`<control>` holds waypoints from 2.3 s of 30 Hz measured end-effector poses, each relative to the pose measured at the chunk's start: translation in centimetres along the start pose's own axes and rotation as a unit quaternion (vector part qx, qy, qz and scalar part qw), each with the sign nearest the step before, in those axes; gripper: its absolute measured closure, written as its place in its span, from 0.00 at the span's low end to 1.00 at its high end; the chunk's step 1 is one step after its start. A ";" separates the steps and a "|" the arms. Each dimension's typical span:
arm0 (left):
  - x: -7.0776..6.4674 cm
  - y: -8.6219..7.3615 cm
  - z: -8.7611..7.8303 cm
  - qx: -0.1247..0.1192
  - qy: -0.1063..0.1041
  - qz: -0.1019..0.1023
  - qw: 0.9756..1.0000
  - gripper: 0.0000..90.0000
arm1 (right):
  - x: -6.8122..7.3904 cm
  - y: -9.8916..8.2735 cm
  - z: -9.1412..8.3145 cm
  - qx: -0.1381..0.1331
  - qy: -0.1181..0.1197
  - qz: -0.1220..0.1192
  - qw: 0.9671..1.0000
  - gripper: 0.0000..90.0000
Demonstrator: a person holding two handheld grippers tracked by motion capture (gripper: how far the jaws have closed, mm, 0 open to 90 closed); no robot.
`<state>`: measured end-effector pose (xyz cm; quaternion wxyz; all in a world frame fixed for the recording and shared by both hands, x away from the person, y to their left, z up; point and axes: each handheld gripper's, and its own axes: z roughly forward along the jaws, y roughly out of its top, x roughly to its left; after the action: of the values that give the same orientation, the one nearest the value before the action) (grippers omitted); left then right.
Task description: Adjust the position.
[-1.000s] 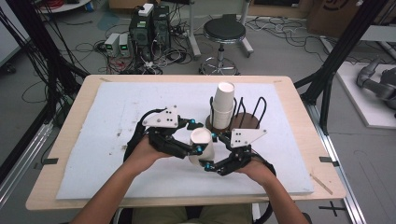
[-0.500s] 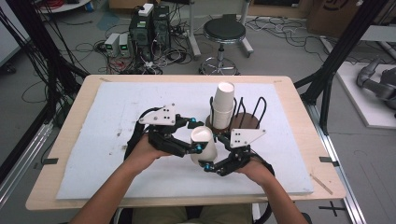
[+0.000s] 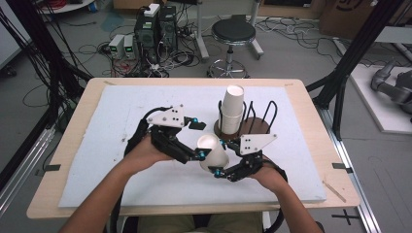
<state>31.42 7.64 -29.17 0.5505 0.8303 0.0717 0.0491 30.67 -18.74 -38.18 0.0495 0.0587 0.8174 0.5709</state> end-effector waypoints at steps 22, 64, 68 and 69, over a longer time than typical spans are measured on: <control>0.2 1.1 1.8 0.192 -0.066 0.033 0.979 0.23 | 0.0 1.2 1.3 0.097 0.016 -0.040 0.994 0.35; 1.7 -4.3 -0.4 -0.014 -0.054 -0.019 0.998 0.38 | -0.7 1.2 -1.4 -0.046 -0.014 0.036 0.998 0.20; 1.4 -5.6 -0.2 -0.059 -0.062 -0.030 0.996 0.38 | -0.7 1.1 -1.5 -0.054 -0.016 0.038 0.998 0.20; 1.4 -5.9 -0.1 -0.066 -0.067 -0.028 0.995 0.38 | -0.7 1.1 -1.4 -0.055 -0.016 0.037 0.998 0.19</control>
<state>32.37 10.20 -34.57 0.6092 0.7909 0.0548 -0.0174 31.15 -19.81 -36.64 0.0449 0.0951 0.7810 0.6156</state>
